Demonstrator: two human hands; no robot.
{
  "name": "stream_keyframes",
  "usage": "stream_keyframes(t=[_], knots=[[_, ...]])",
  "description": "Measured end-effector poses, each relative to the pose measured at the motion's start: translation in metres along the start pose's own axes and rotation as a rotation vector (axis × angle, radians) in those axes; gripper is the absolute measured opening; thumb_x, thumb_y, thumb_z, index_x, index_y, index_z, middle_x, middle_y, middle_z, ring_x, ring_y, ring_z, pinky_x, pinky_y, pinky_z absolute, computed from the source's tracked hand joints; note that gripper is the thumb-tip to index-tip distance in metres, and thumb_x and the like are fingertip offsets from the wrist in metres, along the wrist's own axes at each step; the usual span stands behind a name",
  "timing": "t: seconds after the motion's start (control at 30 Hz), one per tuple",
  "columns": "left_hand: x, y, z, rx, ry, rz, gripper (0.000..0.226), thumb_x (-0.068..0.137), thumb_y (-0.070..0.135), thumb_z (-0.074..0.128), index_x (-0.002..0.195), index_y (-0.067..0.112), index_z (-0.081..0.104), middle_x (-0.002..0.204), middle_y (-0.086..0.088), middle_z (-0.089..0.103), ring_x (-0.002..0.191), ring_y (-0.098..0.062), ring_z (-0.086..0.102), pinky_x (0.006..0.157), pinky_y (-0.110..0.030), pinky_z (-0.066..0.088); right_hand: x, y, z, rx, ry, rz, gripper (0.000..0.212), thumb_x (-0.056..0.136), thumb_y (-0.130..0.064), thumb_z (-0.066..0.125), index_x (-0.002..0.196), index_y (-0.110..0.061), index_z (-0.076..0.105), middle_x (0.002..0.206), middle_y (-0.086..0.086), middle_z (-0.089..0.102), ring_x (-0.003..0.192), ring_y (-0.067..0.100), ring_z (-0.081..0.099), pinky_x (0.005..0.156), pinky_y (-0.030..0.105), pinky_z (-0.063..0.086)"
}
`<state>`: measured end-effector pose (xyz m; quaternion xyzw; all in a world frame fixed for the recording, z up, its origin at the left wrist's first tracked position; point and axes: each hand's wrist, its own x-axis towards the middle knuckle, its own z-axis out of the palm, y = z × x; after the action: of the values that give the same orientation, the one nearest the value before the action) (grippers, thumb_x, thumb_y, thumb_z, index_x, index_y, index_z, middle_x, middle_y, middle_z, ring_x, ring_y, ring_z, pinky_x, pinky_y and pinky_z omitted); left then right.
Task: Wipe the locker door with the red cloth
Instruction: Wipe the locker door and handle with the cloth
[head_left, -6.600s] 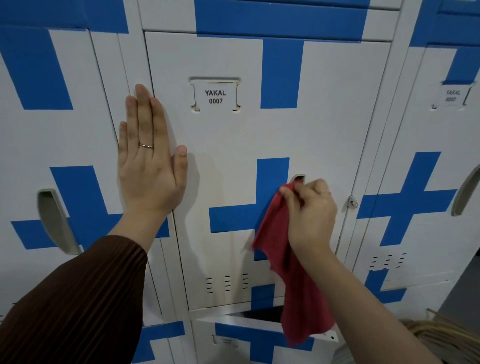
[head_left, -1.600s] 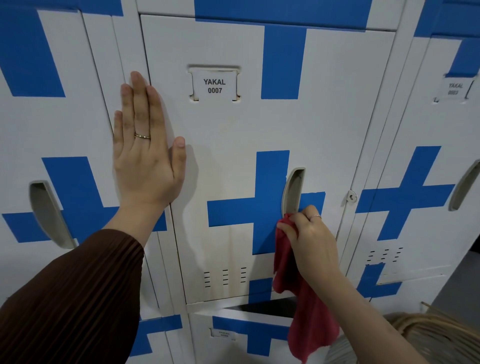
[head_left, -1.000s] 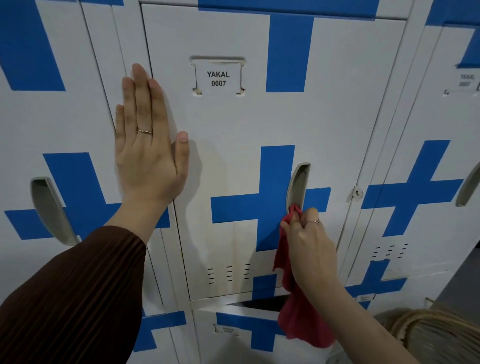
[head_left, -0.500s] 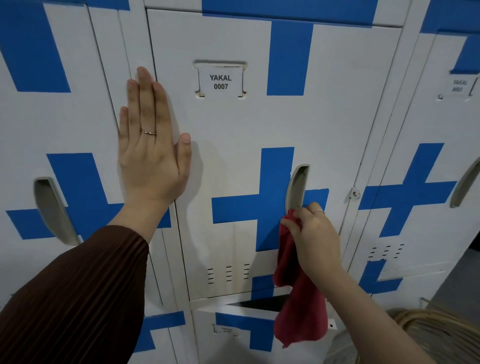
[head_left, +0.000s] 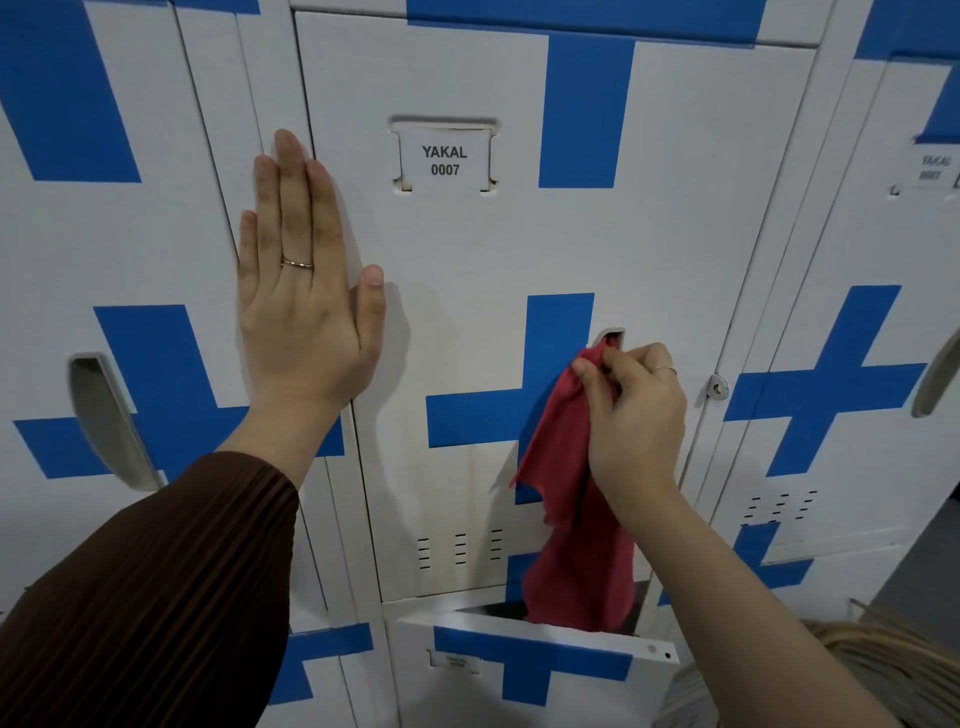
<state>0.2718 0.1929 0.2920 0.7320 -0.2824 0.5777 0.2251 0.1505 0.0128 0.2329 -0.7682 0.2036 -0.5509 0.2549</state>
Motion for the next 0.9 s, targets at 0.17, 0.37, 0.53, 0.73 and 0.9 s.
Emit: stream_keyframes(t=[0.17,0.37,0.53,0.73,0.9], knots=[[0.000,0.000,0.000,0.005,-0.007,-0.006,0.062,0.095,0.033,0.020,0.145,-0.004,0.012,0.151,-0.026,0.013,0.141,-0.033,0.006,0.116,-0.035,0.000,-0.036,0.029,0.000,-0.255,-0.188,-0.103,0.026,0.091,-0.024,0.052,0.089,-0.001,0.063,0.082,0.002,0.043,0.059,0.016,0.043,0.055,0.026,0.035],[0.000,0.001,0.000,0.007,-0.010,-0.009,0.062,0.095,0.032,0.020,0.145,-0.003,0.012,0.152,-0.025,0.012,0.141,-0.032,0.006,0.116,-0.033,-0.002,-0.024,0.025,-0.008,-0.232,-0.268,-0.031,0.028,0.092,-0.027,0.050,0.098,-0.005,0.066,0.085,0.000,0.044,0.070,0.013,0.042,0.062,0.026,0.033],[0.000,0.001,0.000,0.006,-0.010,-0.014,0.063,0.095,0.034,0.020,0.145,-0.003,0.012,0.152,-0.025,0.012,0.141,-0.032,0.006,0.116,-0.033,-0.002,0.001,0.003,-0.006,-0.091,-0.136,0.027,0.027,0.089,-0.026,0.056,0.085,-0.002,0.066,0.080,0.004,0.044,0.070,0.018,0.044,0.061,0.031,0.035],[-0.001,0.001,-0.001,0.010,-0.015,-0.011,0.062,0.094,0.030,0.022,0.145,-0.002,0.010,0.152,-0.025,0.011,0.141,-0.032,0.005,0.116,-0.035,0.000,-0.031,0.020,-0.002,-0.090,-0.183,0.056,0.030,0.090,-0.025,0.054,0.076,0.000,0.061,0.071,0.003,0.043,0.060,0.014,0.039,0.058,0.028,0.031],[-0.001,0.001,-0.001,0.007,-0.014,-0.006,0.062,0.094,0.028,0.024,0.145,-0.003,0.010,0.152,-0.025,0.011,0.141,-0.031,0.004,0.116,-0.034,-0.001,-0.003,0.004,-0.004,-0.004,-0.106,0.074,0.027,0.091,-0.024,0.053,0.073,-0.005,0.062,0.070,-0.001,0.043,0.060,0.011,0.040,0.058,0.022,0.026]])
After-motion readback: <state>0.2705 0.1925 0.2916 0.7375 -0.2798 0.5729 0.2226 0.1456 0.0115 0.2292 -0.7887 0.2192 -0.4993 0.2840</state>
